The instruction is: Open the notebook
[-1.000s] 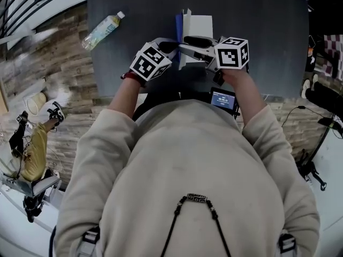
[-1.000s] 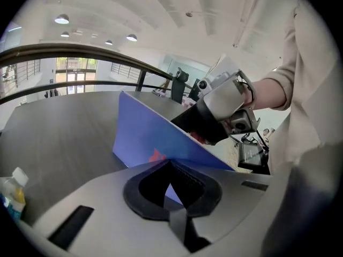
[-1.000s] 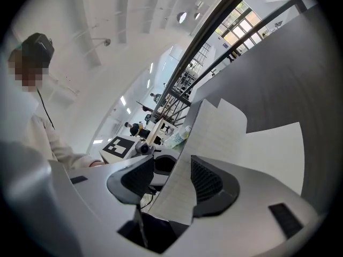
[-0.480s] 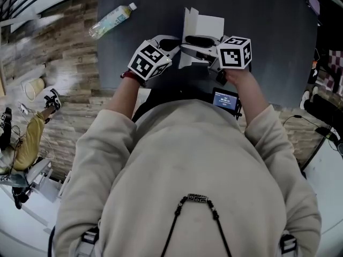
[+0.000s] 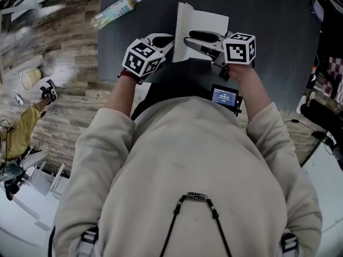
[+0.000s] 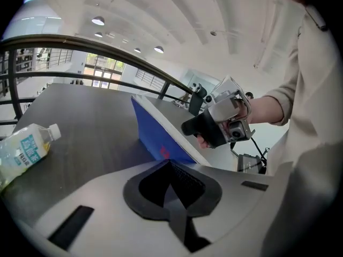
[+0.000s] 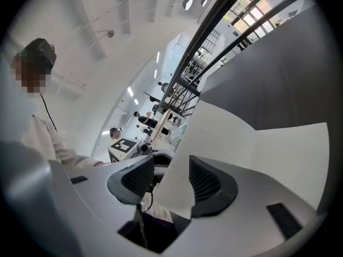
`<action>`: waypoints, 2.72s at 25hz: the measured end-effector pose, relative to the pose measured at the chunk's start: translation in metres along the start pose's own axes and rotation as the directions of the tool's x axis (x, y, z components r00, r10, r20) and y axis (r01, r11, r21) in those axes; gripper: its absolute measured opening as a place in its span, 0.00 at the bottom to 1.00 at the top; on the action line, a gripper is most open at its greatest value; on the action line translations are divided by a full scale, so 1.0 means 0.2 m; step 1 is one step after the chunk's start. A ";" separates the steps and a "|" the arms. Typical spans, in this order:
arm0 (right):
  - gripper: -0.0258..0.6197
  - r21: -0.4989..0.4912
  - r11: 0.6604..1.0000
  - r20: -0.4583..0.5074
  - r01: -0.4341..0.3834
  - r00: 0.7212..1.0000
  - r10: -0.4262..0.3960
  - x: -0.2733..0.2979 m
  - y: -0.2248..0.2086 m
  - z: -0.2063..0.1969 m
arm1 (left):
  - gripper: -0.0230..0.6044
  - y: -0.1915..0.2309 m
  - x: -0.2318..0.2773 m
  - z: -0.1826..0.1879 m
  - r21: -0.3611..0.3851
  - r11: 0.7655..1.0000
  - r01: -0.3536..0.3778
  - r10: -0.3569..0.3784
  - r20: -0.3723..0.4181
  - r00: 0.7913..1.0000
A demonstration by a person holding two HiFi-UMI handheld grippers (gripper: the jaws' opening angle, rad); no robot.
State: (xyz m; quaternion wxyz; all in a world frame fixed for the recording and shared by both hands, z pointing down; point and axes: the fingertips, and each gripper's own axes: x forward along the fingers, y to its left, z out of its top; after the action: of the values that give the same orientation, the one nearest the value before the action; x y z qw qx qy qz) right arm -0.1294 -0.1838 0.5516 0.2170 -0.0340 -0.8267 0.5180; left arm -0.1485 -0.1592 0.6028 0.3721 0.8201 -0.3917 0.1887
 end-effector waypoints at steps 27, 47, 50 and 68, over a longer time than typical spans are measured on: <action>0.09 -0.069 0.983 -0.303 0.173 0.935 -0.186 0.15 -0.22 -0.34 | 0.04 0.07 -0.52 -0.39 -0.305 0.935 -0.184 0.240 0.157 0.958; 0.07 -0.121 0.959 0.292 0.256 0.933 -0.212 -0.77 0.17 0.20 | 0.04 -0.32 -0.58 0.41 -0.001 0.997 -0.078 0.076 0.213 0.974; 0.07 -0.149 0.942 0.352 0.300 0.907 -0.233 -0.93 0.24 0.20 | 0.04 -0.42 -0.53 0.56 0.083 0.996 -0.038 0.018 0.229 0.973; 0.07 -0.453 0.842 0.535 0.292 0.845 -0.005 -1.12 1.05 0.45 | 0.04 -0.75 -0.64 1.18 0.288 0.958 -0.004 -0.128 0.438 0.890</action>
State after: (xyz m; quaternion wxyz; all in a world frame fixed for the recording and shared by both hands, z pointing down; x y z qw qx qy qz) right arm 0.0018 -0.2263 0.2625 0.0122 0.1148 -0.9621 0.2470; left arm -0.1061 -0.2119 0.3022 0.1564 0.8980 -0.4099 0.0343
